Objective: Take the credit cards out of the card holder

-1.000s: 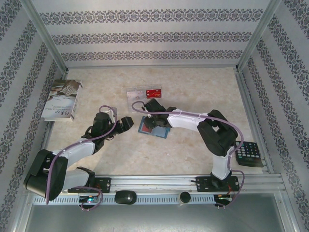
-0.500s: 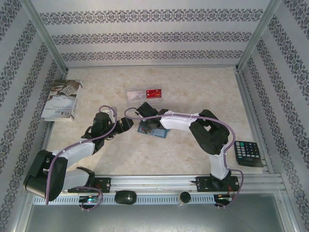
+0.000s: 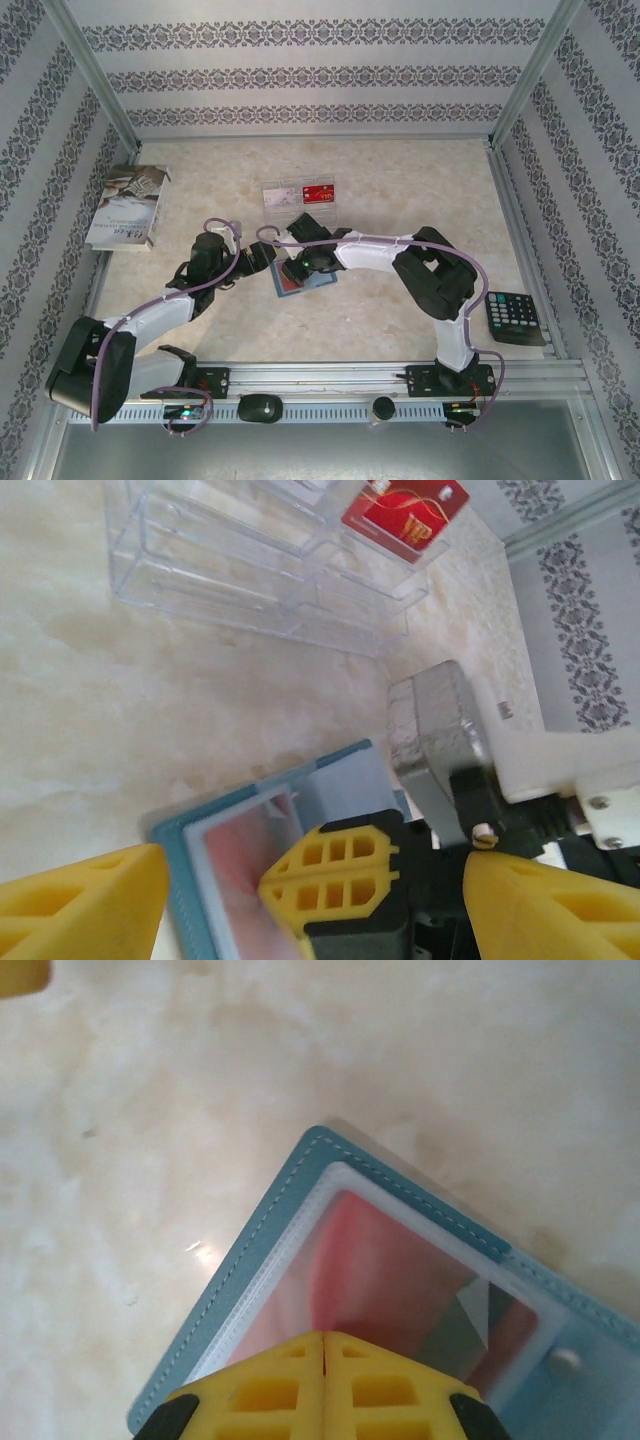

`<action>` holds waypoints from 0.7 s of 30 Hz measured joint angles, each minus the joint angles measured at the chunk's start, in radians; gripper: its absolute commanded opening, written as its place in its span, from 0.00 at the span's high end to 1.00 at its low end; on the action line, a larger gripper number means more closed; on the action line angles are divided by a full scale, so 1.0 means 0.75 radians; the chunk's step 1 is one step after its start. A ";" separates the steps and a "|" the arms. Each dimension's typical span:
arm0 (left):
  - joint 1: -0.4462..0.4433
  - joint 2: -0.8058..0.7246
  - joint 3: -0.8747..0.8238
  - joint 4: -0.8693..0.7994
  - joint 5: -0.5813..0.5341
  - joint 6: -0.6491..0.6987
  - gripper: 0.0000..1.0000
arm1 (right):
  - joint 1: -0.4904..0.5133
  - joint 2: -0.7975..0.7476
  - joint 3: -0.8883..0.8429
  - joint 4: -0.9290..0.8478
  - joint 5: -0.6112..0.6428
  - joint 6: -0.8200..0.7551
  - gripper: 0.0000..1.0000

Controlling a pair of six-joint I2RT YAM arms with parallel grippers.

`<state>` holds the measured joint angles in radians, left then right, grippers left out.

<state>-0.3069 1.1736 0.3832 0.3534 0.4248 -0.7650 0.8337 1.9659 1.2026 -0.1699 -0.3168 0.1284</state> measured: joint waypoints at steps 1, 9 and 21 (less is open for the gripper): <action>-0.003 -0.009 -0.002 -0.004 0.001 0.000 0.21 | -0.004 -0.023 -0.035 0.019 -0.022 0.014 0.83; -0.010 -0.084 -0.005 -0.009 -0.045 0.002 0.19 | -0.010 -0.354 -0.189 0.130 0.160 0.103 0.02; -0.001 -0.190 0.037 -0.080 -0.091 0.018 0.19 | -0.389 -0.403 -0.187 0.304 0.365 0.465 0.11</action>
<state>-0.3077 1.0313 0.4107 0.2932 0.3569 -0.7517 0.5419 1.6638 1.0622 0.0578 -0.0429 0.4770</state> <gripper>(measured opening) 0.815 0.882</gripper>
